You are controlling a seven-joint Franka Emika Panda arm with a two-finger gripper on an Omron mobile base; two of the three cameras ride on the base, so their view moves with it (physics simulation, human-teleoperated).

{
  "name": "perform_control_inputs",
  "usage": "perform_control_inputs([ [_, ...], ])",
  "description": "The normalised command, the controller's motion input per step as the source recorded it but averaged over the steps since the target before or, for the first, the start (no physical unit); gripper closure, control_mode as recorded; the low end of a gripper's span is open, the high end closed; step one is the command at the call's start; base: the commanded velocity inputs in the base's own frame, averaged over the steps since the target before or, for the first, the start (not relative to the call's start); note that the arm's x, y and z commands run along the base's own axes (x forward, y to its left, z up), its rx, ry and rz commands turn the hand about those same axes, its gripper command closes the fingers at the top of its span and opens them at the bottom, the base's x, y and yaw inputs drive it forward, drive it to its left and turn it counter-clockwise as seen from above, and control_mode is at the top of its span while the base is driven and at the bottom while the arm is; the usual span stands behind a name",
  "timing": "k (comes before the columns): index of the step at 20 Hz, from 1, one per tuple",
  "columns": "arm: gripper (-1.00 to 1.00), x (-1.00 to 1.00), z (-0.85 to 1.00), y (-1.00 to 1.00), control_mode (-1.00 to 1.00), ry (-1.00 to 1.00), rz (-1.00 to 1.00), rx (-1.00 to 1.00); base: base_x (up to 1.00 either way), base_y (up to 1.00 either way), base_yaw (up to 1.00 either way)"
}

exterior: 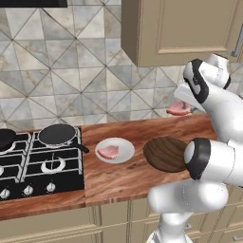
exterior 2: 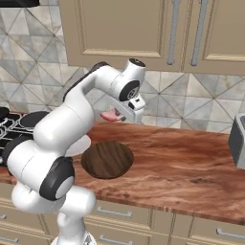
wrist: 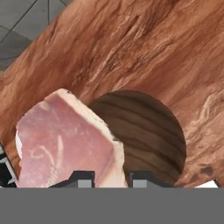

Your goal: Place one of the steaks on the plate and the other in the bowl. Then place the bowl in the fridge.

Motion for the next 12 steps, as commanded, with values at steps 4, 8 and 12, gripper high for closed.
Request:
perform_control_inputs([
  [4,1.0,0.0,-0.83,0.01,-1.0,0.0,0.18,0.0,0.0,0.0,0.0],
  [8,1.0,0.0,-0.94,0.1,-1.0,0.02,0.14,-0.03,0.0,0.0,0.0],
  [12,1.0,0.0,-0.91,0.0,-1.0,0.08,0.1,-0.01,0.0,0.0,0.0],
])
